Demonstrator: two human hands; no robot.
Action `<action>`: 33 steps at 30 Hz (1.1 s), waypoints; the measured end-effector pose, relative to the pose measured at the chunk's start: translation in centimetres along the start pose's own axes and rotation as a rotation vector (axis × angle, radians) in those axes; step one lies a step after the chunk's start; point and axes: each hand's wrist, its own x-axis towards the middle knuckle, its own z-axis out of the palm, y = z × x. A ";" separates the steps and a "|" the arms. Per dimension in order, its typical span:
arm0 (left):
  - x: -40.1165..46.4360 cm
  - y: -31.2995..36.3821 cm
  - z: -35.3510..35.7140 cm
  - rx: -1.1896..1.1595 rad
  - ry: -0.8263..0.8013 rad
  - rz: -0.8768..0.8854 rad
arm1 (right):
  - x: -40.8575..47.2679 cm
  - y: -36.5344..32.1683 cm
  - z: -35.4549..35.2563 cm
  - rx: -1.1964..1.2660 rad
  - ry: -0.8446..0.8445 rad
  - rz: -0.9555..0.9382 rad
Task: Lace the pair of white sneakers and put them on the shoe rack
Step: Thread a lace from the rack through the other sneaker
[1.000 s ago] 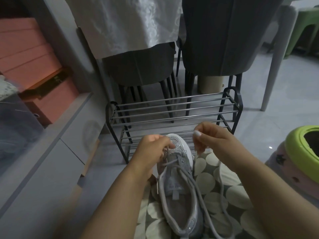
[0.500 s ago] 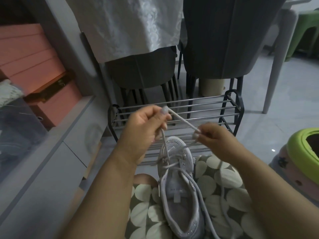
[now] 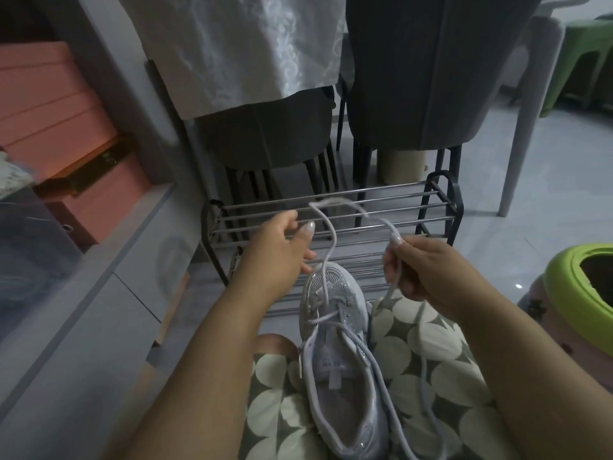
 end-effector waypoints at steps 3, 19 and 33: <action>-1.4 0.0 0.9 0.058 0.006 0.055 | -0.3 -0.4 1.0 0.203 -0.076 -0.012; -4.2 -0.4 1.4 -0.034 -0.355 0.021 | -0.9 0.1 2.9 0.248 -0.013 -0.237; -5.3 -0.5 1.7 -0.178 -0.275 -0.094 | -1.8 0.3 4.3 0.131 -0.030 -0.244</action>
